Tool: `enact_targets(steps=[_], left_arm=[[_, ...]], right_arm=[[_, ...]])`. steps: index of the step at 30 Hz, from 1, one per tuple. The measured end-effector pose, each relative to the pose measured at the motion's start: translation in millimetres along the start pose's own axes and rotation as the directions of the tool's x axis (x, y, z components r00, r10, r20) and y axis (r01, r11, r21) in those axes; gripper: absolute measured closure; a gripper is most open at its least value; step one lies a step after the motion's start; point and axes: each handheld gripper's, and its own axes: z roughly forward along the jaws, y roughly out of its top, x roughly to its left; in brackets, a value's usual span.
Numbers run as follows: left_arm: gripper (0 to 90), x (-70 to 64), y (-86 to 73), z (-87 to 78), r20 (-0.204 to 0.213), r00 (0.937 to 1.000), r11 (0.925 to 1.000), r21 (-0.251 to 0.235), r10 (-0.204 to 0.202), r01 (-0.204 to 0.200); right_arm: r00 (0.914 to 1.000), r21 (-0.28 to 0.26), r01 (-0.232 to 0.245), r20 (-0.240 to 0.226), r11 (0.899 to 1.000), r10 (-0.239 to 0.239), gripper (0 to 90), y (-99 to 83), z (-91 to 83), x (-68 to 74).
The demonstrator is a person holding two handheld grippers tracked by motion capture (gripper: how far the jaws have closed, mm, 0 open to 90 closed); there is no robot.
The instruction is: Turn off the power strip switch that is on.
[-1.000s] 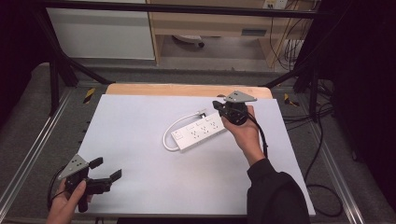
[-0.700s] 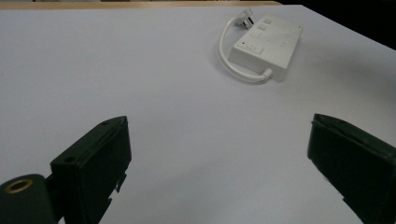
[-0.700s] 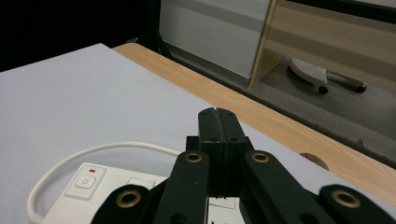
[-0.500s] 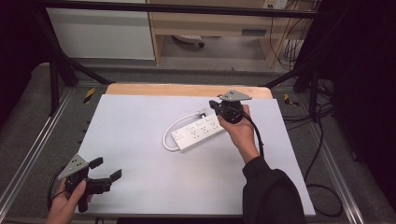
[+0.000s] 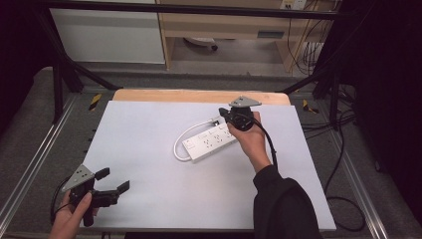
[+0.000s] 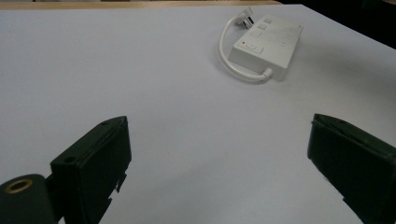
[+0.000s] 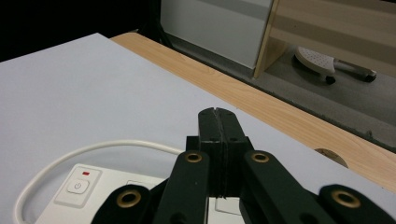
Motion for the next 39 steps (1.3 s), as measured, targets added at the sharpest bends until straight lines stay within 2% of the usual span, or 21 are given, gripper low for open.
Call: enact_targets(steps=[10, 39], left_arm=[[6.1, 0.1, 0.2, -0.2, 0.002, 1.0000, 1.0000, -0.002, 0.000, 0.000], [6.1, 0.1, 0.2, -0.2, 0.003, 1.0000, 1.0000, -0.002, 0.002, -0.002]], right_arm=[[0.9998, 0.018, 0.012, -0.014, 1.000, -0.012, 90.0, 1.6, 10.5, 10.0], [0.9996, 0.071, 0.010, -0.026, 0.997, -0.008, 90.0, -6.4, 31.7, 17.3]])
